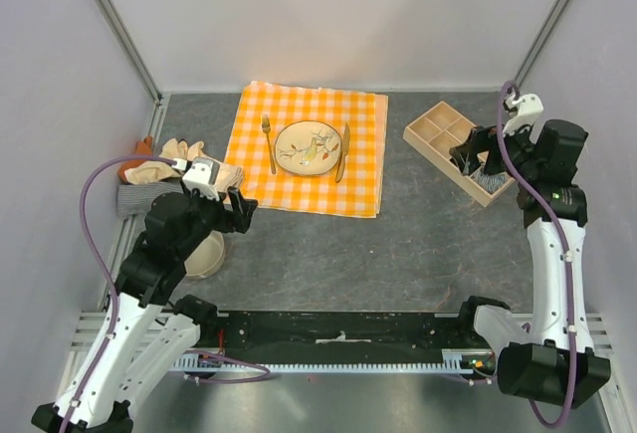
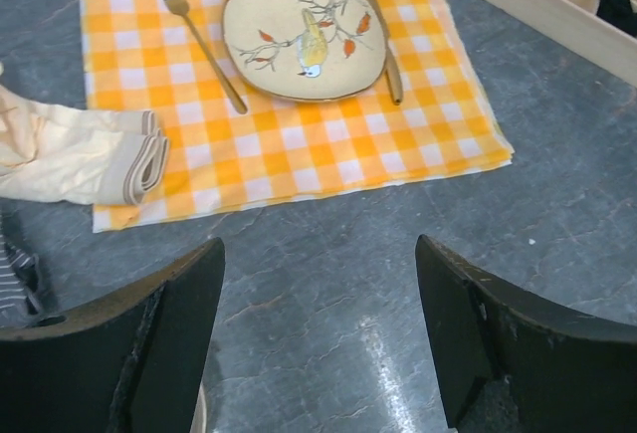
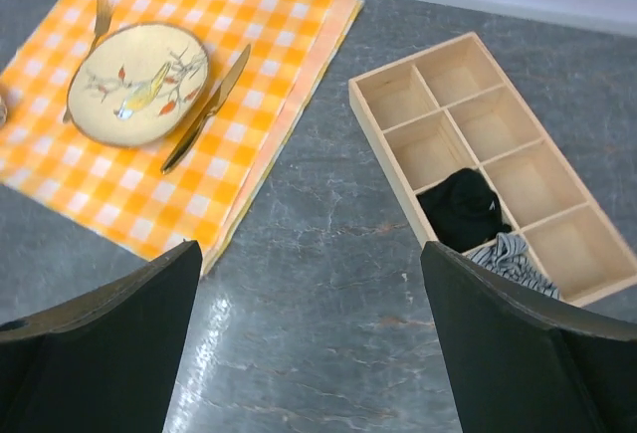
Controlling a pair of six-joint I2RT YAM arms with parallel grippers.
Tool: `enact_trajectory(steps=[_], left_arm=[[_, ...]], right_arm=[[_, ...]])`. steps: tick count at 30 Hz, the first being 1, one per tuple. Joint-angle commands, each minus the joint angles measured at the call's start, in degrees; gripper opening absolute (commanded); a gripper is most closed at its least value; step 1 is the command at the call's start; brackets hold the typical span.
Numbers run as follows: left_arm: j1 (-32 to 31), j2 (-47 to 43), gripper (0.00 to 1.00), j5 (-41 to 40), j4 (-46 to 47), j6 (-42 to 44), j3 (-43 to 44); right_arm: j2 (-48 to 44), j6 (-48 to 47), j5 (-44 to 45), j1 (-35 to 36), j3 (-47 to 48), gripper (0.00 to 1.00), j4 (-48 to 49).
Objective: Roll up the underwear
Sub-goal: Reset both arms
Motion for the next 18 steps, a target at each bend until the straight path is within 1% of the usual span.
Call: enact_trajectory(steps=[1, 4, 11, 18], left_arm=[[0.23, -2.07, 0.84, -4.09, -2.21, 3.85, 0.64], [0.31, -3.83, 0.84, -2.6, -1.33, 3.84, -0.94], [0.31, -7.44, 0.87, -3.82, -0.36, 3.32, -3.84], [0.31, -7.26, 0.87, -3.82, -0.27, 3.23, -4.11]], right_arm=[[-2.47, 17.86, 9.74, -0.12, -2.39, 0.98, 8.53], [-3.26, 19.28, 13.27, -0.12, -3.79, 0.98, 8.8], [-5.29, 18.58, 14.77, -0.12, -5.73, 0.98, 10.38], [-6.17, 17.61, 15.22, -0.12, -6.52, 0.98, 10.64]])
